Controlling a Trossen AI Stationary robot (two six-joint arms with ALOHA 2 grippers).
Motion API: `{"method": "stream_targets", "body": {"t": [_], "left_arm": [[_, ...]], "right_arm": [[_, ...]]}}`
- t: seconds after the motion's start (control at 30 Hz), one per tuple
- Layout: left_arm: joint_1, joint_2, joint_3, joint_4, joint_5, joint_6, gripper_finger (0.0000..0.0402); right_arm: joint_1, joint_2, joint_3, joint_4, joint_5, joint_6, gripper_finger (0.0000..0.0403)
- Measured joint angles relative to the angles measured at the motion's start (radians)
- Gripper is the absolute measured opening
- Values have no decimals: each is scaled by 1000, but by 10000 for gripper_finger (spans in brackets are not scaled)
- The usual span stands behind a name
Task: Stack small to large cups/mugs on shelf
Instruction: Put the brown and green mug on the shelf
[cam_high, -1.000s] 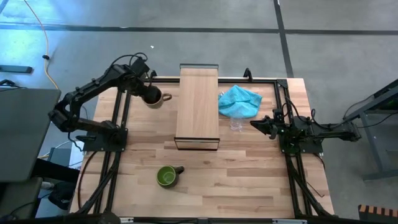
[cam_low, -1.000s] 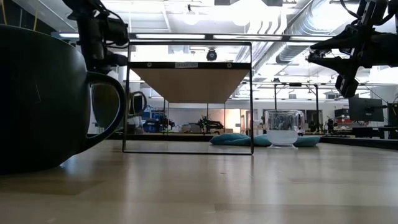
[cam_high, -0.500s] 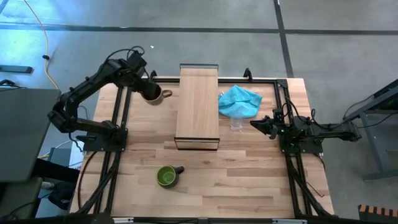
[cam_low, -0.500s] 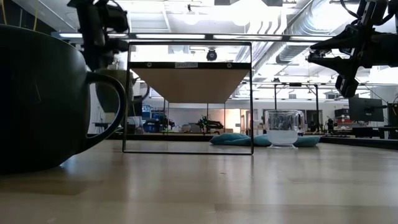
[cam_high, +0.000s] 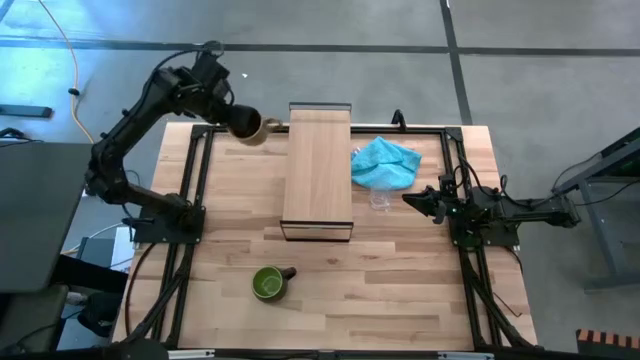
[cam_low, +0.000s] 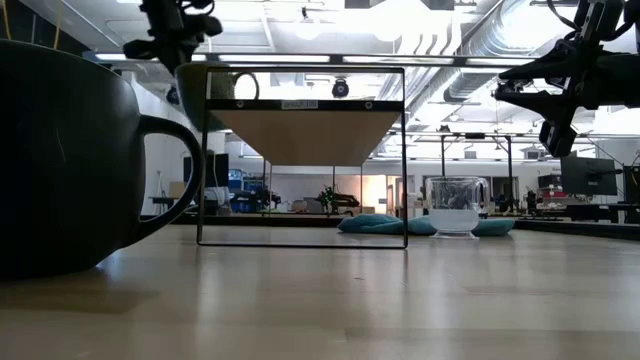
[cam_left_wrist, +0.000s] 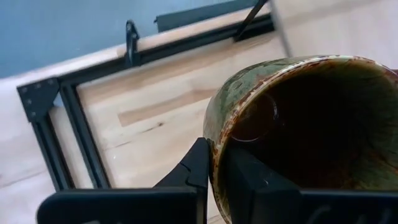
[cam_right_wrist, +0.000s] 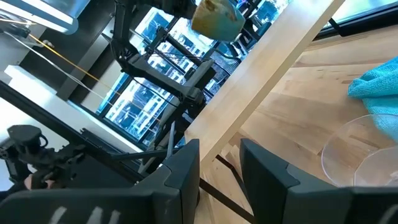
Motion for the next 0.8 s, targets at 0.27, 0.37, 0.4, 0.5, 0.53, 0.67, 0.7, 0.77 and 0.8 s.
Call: {"method": "stream_targets", "body": {"t": [0.27, 0.37, 0.4, 0.5, 0.53, 0.67, 0.7, 0.77, 0.8], "left_arm": [[-10, 135, 233, -95, 23, 45, 13], [-35, 184, 308, -110, 21, 68, 13], [-42, 199, 332, -110, 27, 81, 13], [-76, 241, 391, -109, 40, 99, 13], [-83, 257, 403, -108, 40, 106, 13], [-107, 315, 436, -111, 35, 117, 13], [-107, 325, 440, -110, 36, 117, 13], [-108, 343, 443, -110, 36, 114, 13], [-108, 352, 443, -110, 36, 108, 13]], "right_arm": [[0, 0, 0, 0, 0, 1, 106], [0, 0, 0, 0, 0, 1, 106], [0, 0, 0, 0, 0, 1, 106], [0, 0, 0, 0, 0, 1, 106], [0, 0, 0, 0, 0, 1, 106], [0, 0, 0, 0, 0, 1, 106], [0, 0, 0, 0, 0, 1, 106], [0, 0, 0, 0, 0, 3, 106], [0, 0, 0, 0, 0, 5, 106]]}}
